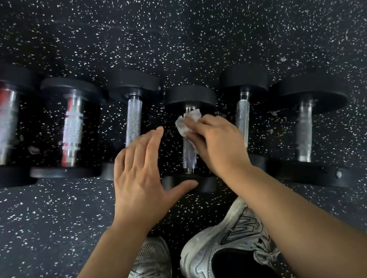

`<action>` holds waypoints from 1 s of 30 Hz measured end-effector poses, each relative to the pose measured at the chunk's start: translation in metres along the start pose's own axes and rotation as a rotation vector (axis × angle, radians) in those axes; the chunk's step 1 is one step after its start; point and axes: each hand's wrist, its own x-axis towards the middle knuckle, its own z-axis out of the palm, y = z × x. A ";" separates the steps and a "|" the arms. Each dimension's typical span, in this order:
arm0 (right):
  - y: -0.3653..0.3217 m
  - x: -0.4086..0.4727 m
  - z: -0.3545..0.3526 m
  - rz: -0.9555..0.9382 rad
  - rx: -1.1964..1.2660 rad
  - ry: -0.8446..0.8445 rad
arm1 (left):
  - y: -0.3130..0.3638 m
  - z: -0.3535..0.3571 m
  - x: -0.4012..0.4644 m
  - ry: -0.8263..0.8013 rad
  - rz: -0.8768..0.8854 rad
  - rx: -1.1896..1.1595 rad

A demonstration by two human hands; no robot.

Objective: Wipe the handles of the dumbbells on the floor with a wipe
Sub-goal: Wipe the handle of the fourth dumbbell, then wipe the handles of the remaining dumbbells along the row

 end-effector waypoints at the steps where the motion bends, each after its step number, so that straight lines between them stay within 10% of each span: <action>1: 0.003 -0.001 -0.001 -0.033 -0.005 -0.014 | 0.000 0.000 0.000 -0.001 0.001 0.000; 11: 0.016 -0.026 -0.028 -0.236 0.164 -0.381 | 0.000 -0.002 0.001 -0.040 -0.032 -0.029; 22: 0.085 -0.025 -0.068 0.131 0.235 0.096 | 0.045 0.009 0.030 -0.097 0.068 -0.184; 30: 0.124 0.012 -0.071 0.192 0.059 0.043 | 0.077 0.035 0.046 -0.184 0.150 -0.121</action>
